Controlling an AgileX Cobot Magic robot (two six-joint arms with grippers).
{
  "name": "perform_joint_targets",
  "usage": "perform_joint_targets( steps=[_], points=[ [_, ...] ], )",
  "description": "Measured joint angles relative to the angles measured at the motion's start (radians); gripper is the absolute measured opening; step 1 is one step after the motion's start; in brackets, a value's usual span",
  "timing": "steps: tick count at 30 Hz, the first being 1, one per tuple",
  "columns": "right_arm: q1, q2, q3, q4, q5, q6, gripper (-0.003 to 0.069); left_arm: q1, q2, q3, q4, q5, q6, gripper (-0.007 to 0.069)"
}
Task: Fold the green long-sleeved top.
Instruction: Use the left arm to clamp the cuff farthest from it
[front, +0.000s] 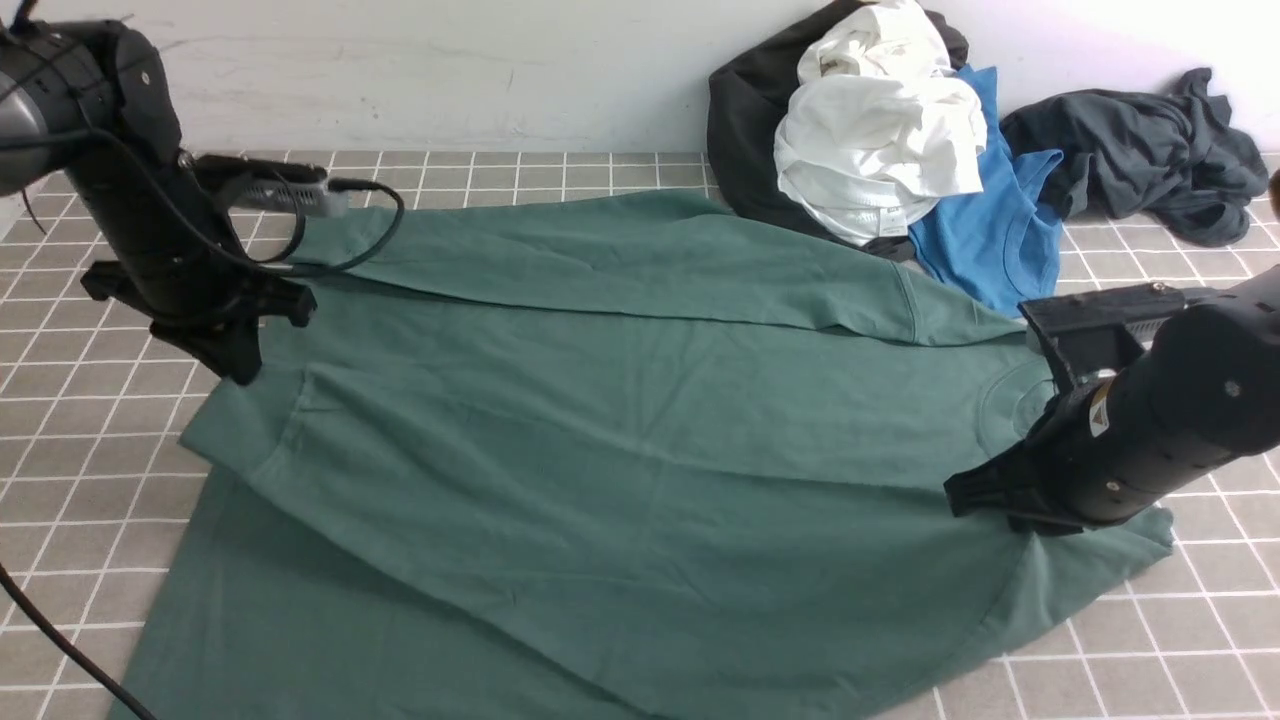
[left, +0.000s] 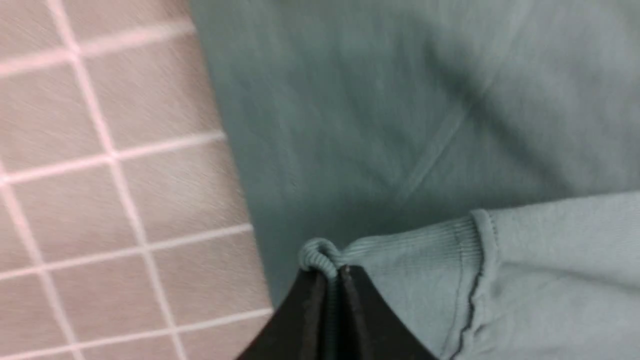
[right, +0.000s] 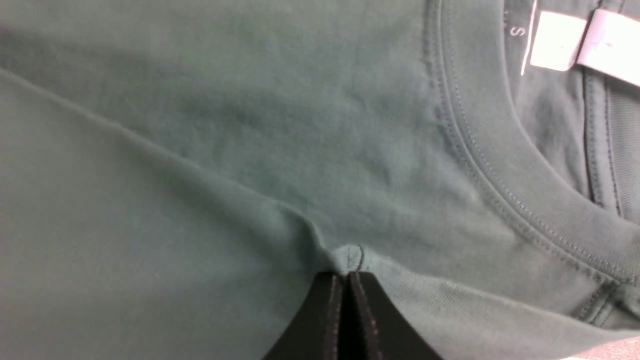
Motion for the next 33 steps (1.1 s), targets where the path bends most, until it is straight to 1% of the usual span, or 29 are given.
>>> perform_joint_targets(
  steps=[5, 7, 9, 11, 12, 13, 14, 15, 16, 17, 19, 21, 24, 25, 26, 29, 32, 33],
  points=[
    [0.0, 0.0, 0.0, -0.001, -0.03, 0.007, -0.0006, 0.0, 0.018, 0.0, 0.004, -0.074, -0.001, 0.0006],
    [0.0, 0.0, 0.0, -0.001, -0.042, 0.007, -0.0006, 0.0, 0.052, 0.0, 0.004, -0.116, -0.004, 0.003],
    [0.0, 0.0, 0.0, 0.002, -0.045, 0.007, 0.0001, 0.0, 0.077, 0.0, 0.004, -0.136, -0.004, 0.0081],
    [0.0, 0.0, 0.0, 0.003, -0.045, 0.006, 0.0022, 0.001, 0.091, 0.0, 0.007, -0.167, -0.014, 0.0155],
    [0.0, 0.0, 0.0, 0.003, -0.045, 0.006, 0.0046, 0.003, 0.092, -0.006, 0.007, -0.18, -0.028, 0.0216],
    [0.0, 0.0, 0.0, 0.003, -0.045, 0.006, 0.0065, 0.005, 0.093, -0.015, 0.004, -0.195, -0.04, 0.0258],
    [0.0, 0.0, 0.0, 0.003, -0.044, 0.006, 0.0092, 0.01, 0.093, -0.033, -0.005, -0.216, -0.062, 0.0325],
    [0.0, 0.0, 0.0, 0.003, -0.043, 0.006, 0.0099, 0.011, 0.093, -0.033, -0.008, -0.22, -0.066, 0.0337],
    [0.0, 0.0, 0.0, 0.003, -0.04, 0.006, 0.0128, 0.017, 0.093, -0.052, -0.027, -0.247, -0.081, 0.0395],
    [0.0, 0.0, 0.0, 0.003, -0.032, 0.006, 0.0171, 0.028, 0.099, -0.085, -0.066, -0.276, -0.092, 0.0473],
    [0.0, 0.0, 0.0, 0.003, -0.017, 0.006, 0.023, 0.045, 0.121, -0.149, -0.135, -0.293, -0.1, 0.0556],
    [0.0, 0.0, 0.0, 0.005, 0.009, 0.006, 0.0275, 0.066, 0.172, -0.225, -0.237, -0.294, -0.099, 0.0612],
    [0.0, 0.0, 0.0, 0.008, 0.028, 0.006, 0.0307, 0.082, 0.27, -0.343, -0.343, -0.293, -0.093, 0.062],
    [0.0, 0.0, 0.0, 0.008, 0.029, 0.006, 0.0307, 0.083, 0.285, -0.351, -0.353, -0.293, -0.093, 0.0619],
    [0.0, 0.0, 0.0, 0.01, 0.033, 0.006, 0.0312, 0.085, 0.346, -0.42, -0.376, -0.293, -0.103, 0.0594],
    [0.0, 0.0, 0.0, 0.01, 0.036, 0.006, 0.0315, 0.085, 0.421, -0.489, -0.379, -0.292, -0.141, 0.0553],
    [0.0, 0.0, 0.0, 0.01, 0.041, 0.006, 0.0315, 0.085, 0.491, -0.572, -0.356, -0.293, -0.215, 0.0486],
    [0.0, 0.0, 0.0, 0.01, 0.041, 0.006, 0.0315, 0.085, 0.495, -0.575, -0.354, -0.295, -0.223, 0.0482]
  ],
)
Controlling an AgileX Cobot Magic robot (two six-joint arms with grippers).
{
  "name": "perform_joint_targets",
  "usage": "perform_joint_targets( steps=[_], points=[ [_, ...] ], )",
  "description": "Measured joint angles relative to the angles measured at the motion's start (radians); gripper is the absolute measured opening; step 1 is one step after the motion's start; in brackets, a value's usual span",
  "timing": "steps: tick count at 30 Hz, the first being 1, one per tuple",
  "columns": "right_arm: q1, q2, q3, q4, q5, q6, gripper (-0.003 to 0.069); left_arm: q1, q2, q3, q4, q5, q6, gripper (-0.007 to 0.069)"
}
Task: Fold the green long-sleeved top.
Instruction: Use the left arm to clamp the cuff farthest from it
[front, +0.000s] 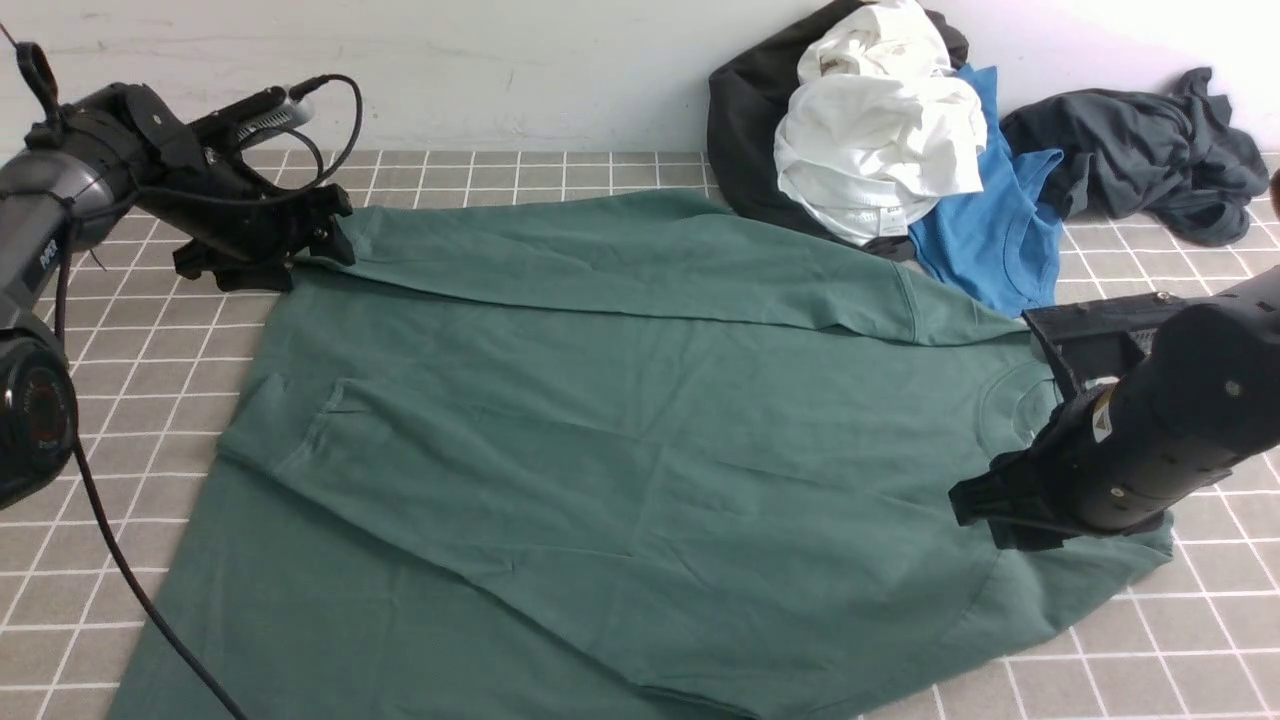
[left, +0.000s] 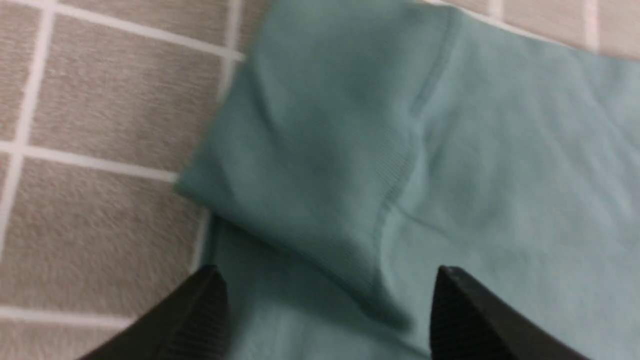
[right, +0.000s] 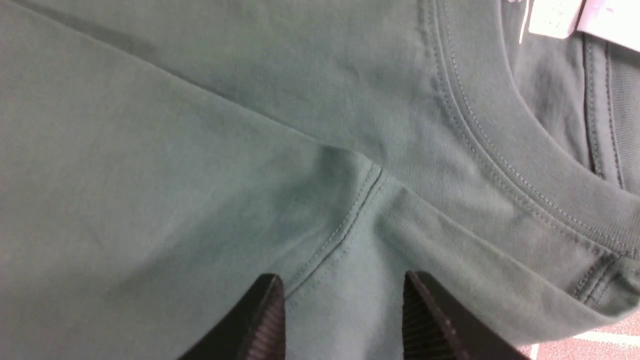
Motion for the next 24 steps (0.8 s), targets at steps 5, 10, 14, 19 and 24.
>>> perform_joint_targets(
  steps=[5, 10, 14, 19, 24],
  points=[
    [0.0, 0.0, 0.0, 0.0, 0.002, 0.0, 0.0315, 0.0, 0.01, -0.022, 0.004, -0.042, -0.01, 0.0323],
    [0.0, 0.0, 0.0, 0.0, 0.002, 0.0, 0.0315, 0.0, 0.011, -0.022, 0.005, -0.082, -0.01, 0.0143],
    [0.0, 0.0, 0.0, 0.0, 0.004, 0.0, 0.0315, 0.0, 0.011, -0.022, 0.007, -0.089, -0.01, 0.0014],
    [0.0, -0.007, 0.0, -0.041, 0.028, -0.001, 0.0315, 0.0, -0.016, -0.023, 0.023, 0.016, -0.01, -0.0005],
    [0.0, -0.072, 0.0, -0.106, 0.065, -0.001, 0.0315, -0.008, -0.113, -0.024, 0.108, 0.217, 0.0, -0.0005]
  ],
)
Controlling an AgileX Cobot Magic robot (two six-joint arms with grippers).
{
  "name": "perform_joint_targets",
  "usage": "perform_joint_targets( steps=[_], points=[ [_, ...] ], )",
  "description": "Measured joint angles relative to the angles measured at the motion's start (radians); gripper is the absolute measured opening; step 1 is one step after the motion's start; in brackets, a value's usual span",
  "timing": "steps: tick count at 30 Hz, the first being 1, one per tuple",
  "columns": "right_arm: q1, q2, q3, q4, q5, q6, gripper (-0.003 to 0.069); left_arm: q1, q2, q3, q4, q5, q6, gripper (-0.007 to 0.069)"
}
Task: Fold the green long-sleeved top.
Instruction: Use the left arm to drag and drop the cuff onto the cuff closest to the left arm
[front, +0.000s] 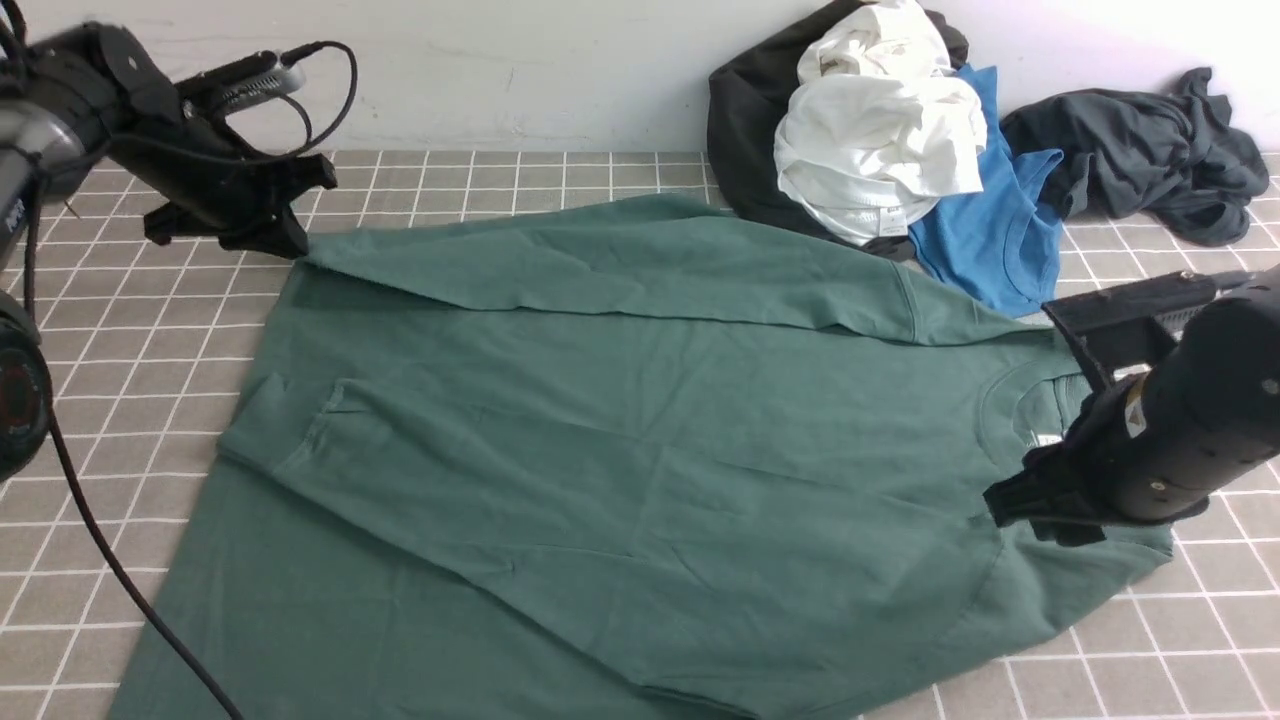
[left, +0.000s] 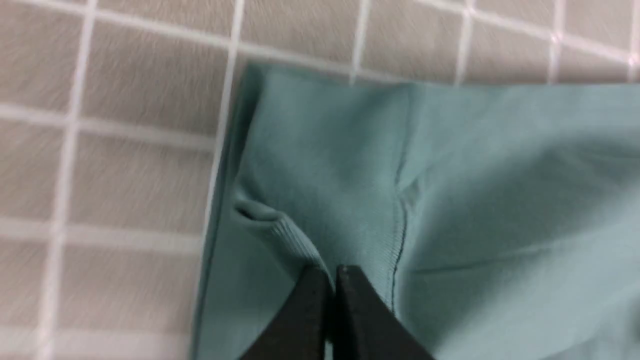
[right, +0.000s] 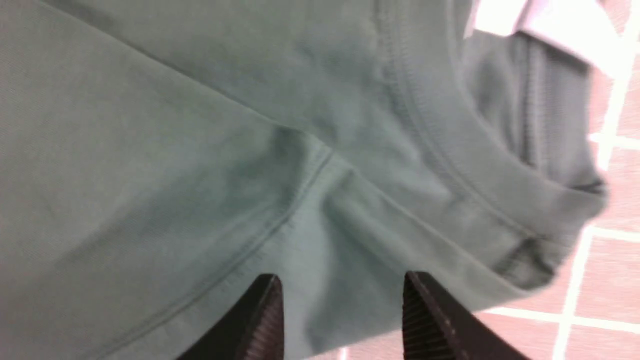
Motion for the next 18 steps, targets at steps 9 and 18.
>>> perform_joint_targets(
  steps=[9, 18],
  points=[
    [0.0, -0.137, 0.0, -0.022, -0.008, -0.004, 0.0315, -0.068, -0.343, 0.308, 0.207, 0.149, 0.023, -0.0005],
    [0.0, -0.136, 0.0, 0.03, -0.054, -0.007, 0.0315, -0.133, -0.632, 0.913, 0.223, 0.011, -0.011, -0.0003]
  ],
)
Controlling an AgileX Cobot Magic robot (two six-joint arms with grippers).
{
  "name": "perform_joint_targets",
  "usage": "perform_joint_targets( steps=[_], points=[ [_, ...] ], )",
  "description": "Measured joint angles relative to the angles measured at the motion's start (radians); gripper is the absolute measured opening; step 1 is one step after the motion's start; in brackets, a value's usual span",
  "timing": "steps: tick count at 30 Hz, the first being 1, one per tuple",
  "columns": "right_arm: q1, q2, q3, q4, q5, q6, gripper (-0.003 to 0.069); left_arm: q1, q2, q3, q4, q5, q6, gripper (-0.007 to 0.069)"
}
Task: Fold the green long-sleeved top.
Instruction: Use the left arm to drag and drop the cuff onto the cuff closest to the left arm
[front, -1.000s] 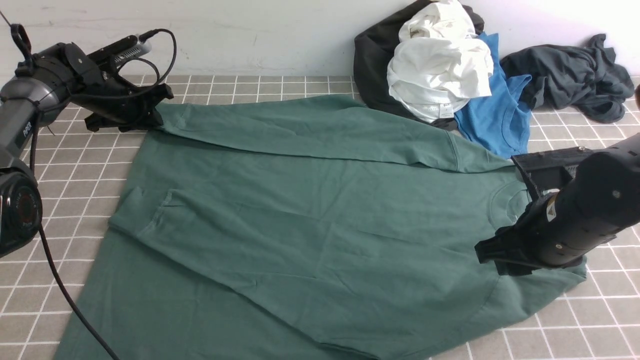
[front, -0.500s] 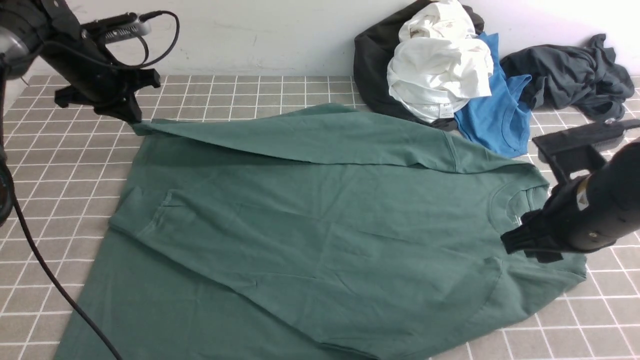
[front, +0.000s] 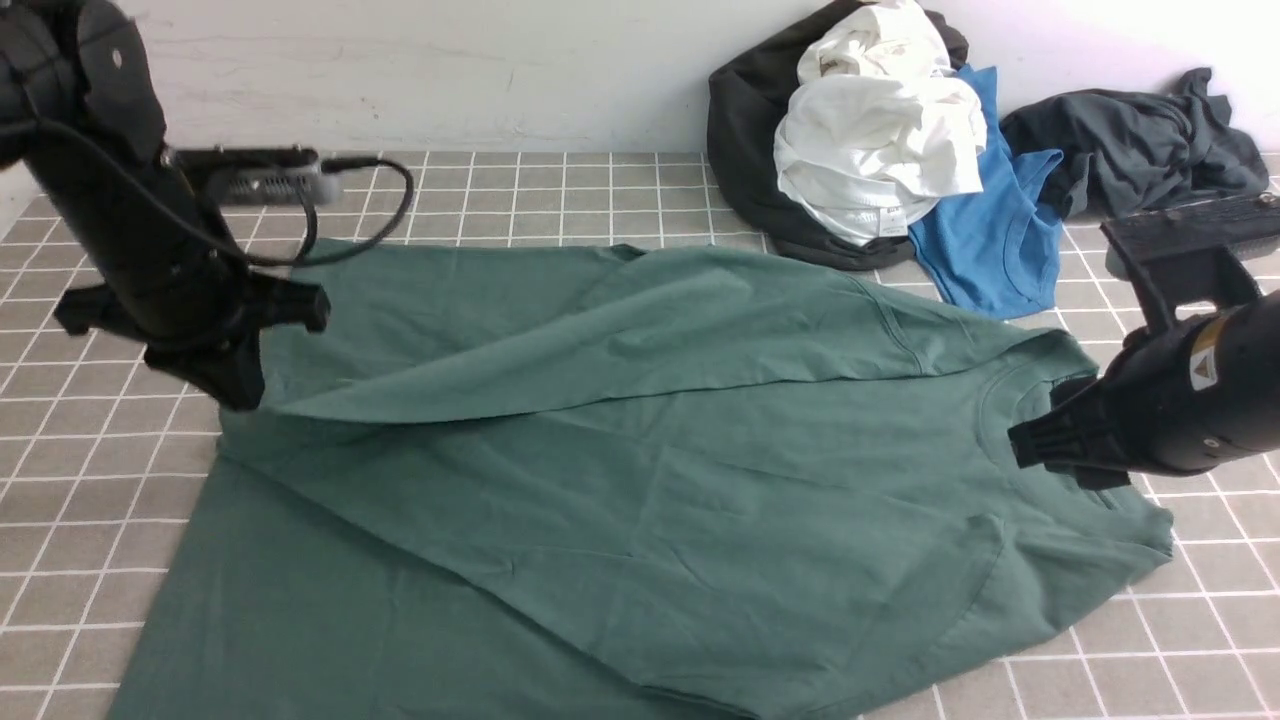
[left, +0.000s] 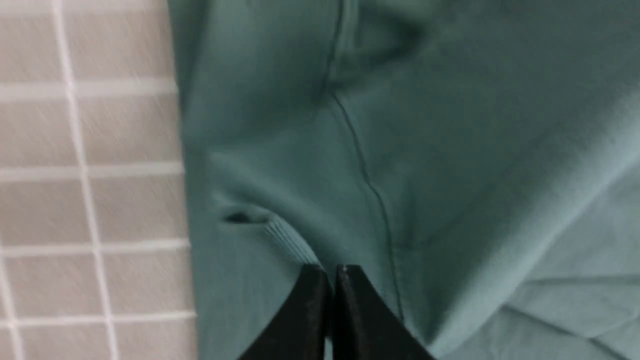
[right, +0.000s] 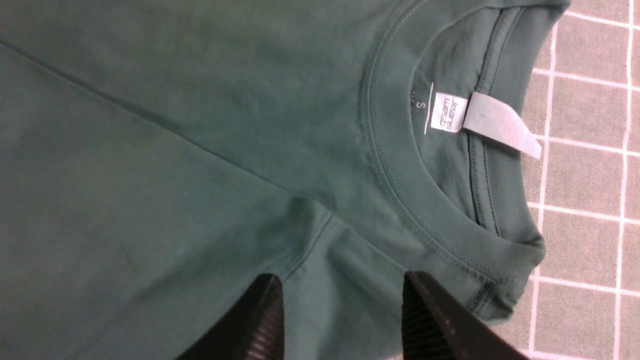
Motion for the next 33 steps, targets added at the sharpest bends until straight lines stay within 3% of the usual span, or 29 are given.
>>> perform_joint_targets(
  steps=[5, 15, 18, 23, 26, 30, 33],
  points=[
    [0.0, 0.056, -0.048, 0.033, -0.056, -0.019, 0.0315, 0.0, -0.051, 0.169, 0.004, -0.17, -0.019, -0.0003],
    [-0.017, 0.582, -0.604, 0.068, 0.036, -0.123, 0.0325, 0.0, -0.052, 0.19, 0.005, -0.343, -0.023, -0.0003],
    [-0.055, 0.805, -0.834, 0.061, 0.156, -0.126, 0.0326, 0.0, -0.052, 0.19, 0.005, -0.358, -0.024, -0.0003],
    [-0.066, 0.971, -1.052, 0.066, 0.307, -0.145, 0.032, 0.0, -0.052, 0.191, 0.005, -0.35, -0.024, -0.0003],
    [-0.066, 1.0, -1.106, 0.09, 0.331, -0.178, 0.0273, 0.0, -0.052, 0.191, 0.005, -0.347, -0.025, -0.0003],
    [-0.066, 1.006, -1.12, 0.127, 0.342, -0.257, 0.005, 0.0, -0.052, 0.191, 0.005, -0.344, -0.02, -0.0003],
    [-0.067, 0.998, -1.119, 0.101, 0.35, -0.271, 0.0003, 0.0, -0.063, 0.192, 0.005, -0.343, -0.008, -0.0003]
  ],
)
